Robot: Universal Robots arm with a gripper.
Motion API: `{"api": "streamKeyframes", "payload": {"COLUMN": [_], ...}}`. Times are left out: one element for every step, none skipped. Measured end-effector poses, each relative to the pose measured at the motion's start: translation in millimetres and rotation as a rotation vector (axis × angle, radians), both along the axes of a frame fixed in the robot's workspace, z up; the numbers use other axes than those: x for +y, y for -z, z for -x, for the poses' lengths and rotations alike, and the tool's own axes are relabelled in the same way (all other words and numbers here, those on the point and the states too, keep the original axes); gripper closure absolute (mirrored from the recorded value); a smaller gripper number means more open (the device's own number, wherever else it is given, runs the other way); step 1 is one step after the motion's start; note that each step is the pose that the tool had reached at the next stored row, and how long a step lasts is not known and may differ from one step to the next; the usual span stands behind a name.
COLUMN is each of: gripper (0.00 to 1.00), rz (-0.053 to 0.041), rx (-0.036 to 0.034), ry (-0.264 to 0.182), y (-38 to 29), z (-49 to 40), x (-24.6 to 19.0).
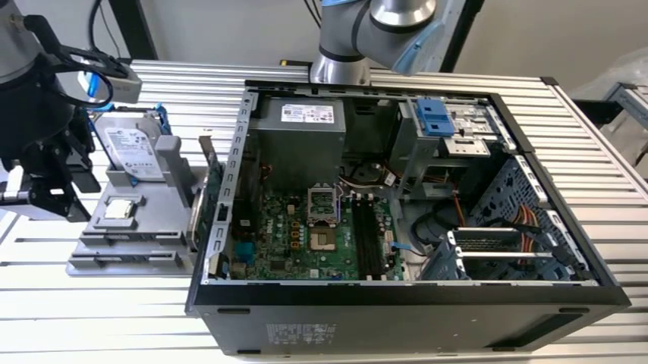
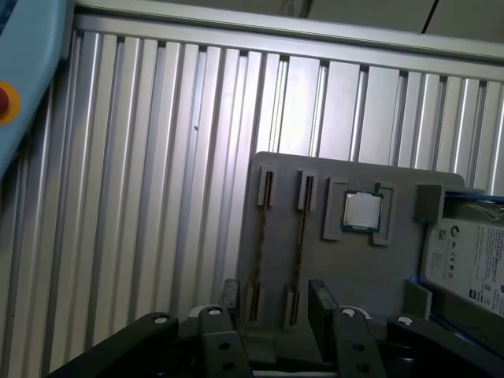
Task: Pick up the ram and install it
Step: 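Pick up the ram and move it above insertion slot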
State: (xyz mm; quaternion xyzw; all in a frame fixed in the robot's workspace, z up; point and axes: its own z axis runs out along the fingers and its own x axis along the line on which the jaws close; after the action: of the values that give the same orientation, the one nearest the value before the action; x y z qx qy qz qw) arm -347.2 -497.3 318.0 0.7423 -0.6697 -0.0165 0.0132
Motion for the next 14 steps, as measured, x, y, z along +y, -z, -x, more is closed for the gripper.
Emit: {"api": "streamKeyframes", "payload": {"gripper": [0.00,0.00,0.00,0.00,0.00,0.00,0.00,0.00,0.00,0.00,0.00,0.00,0.00,0.00], "rz": [0.0006,0.0008,0.0010,0.0010,0.0010,0.0008,0.0008,0.0009,0.0010,0.0010,0.0009,0.0009,0.0010,0.0009], "rx": [0.0001,0.0001,0.0003,0.0003,0.0002,0.0001,0.0001,0.0002,0.0002,0.0002,0.0001,0.0002,0.0002,0.0002], "ry": [0.000,0.000,0.000,0.000,0.000,0.000,0.000,0.000,0.000,0.000,0.000,0.000,0.000,0.000], "y": [0.1,0.2,0.2,0.4,0.7,1.2,1.7,2.1,2.6,3.0,3.4,3.7,4.0,4.5], "z": [0.0,0.0,0.0,0.0,0.0,0.0,0.0,0.0,0.0,0.0,0.0,0.0,0.0,0.0], "x": [0.0,0.1,0.1,0.2,0.2,0.2,0.2,0.2,0.1,0.1,0.2,0.2,0.2,0.1]}}
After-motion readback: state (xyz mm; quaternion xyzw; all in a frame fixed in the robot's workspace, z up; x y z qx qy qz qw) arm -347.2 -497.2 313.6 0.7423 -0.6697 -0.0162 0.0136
